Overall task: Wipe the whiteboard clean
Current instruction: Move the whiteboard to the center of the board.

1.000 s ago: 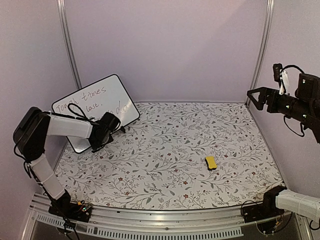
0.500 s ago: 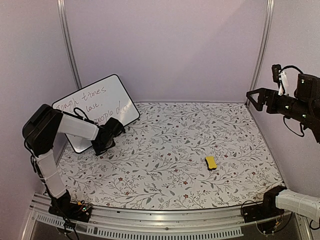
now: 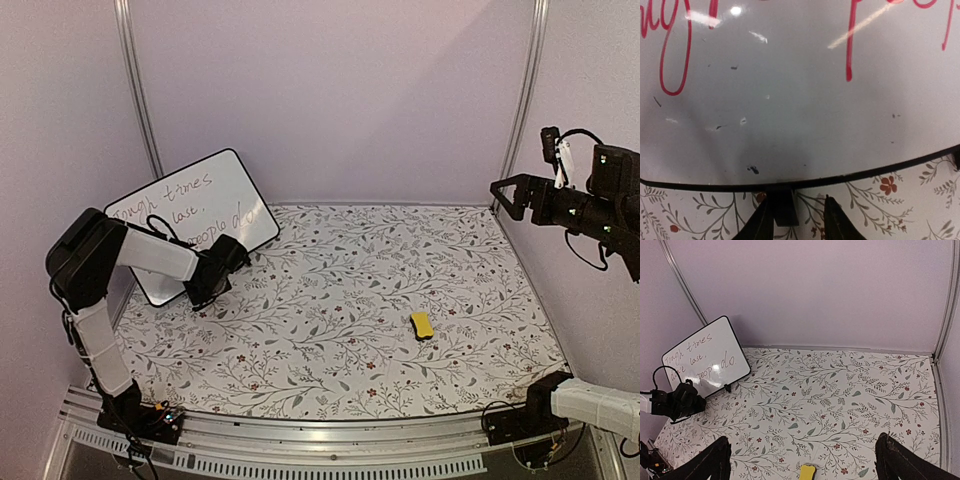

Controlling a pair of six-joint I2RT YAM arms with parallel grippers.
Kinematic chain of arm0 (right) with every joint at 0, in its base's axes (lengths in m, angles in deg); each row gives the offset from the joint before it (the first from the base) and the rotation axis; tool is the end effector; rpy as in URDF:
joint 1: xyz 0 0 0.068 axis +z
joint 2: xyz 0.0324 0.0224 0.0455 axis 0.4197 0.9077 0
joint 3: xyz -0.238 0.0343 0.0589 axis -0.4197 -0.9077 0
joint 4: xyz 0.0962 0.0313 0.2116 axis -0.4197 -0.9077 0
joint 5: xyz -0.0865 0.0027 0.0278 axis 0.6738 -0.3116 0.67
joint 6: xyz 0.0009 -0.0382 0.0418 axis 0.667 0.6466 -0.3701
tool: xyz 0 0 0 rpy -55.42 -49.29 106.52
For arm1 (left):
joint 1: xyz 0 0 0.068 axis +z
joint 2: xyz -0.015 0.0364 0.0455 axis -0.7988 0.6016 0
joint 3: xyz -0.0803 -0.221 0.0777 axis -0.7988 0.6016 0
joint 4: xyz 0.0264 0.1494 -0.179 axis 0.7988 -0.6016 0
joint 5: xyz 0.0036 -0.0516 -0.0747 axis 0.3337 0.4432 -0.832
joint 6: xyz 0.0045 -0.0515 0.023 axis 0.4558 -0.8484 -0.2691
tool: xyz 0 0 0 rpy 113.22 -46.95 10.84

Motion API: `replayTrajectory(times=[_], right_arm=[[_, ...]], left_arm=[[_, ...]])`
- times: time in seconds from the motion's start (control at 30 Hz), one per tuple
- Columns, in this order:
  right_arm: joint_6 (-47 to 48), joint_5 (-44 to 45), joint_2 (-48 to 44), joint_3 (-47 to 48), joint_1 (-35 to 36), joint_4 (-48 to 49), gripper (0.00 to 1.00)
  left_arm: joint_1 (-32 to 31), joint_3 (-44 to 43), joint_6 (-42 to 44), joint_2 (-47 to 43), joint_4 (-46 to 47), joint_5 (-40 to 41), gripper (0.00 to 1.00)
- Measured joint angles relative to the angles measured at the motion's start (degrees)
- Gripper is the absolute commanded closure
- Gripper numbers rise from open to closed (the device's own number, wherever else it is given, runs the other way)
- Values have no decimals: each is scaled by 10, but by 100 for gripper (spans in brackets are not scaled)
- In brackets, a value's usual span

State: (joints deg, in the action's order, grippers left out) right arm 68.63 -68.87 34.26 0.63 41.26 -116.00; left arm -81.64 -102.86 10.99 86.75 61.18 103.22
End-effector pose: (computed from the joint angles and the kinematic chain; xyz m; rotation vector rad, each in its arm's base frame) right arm 0.1416 0.0482 0.3929 -0.2044 1.8893 0.4656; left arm 0.2773 -0.1211 0.1116 -0.7970 2.2220 0.3469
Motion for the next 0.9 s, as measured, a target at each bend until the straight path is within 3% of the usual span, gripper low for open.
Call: replayTrajectory(times=[0.47,0.63,0.9], right_arm=[[-2,-9,6,10,0,-3,1],[-2,-10,7,12,0,-4,1],[-2,-10,7,12,0,-4,1]], left_arm=[[0,0,-8,22,2,17,78],[0,0,-12,30,4,30,90],[0,6,-16,30,16,35,99]])
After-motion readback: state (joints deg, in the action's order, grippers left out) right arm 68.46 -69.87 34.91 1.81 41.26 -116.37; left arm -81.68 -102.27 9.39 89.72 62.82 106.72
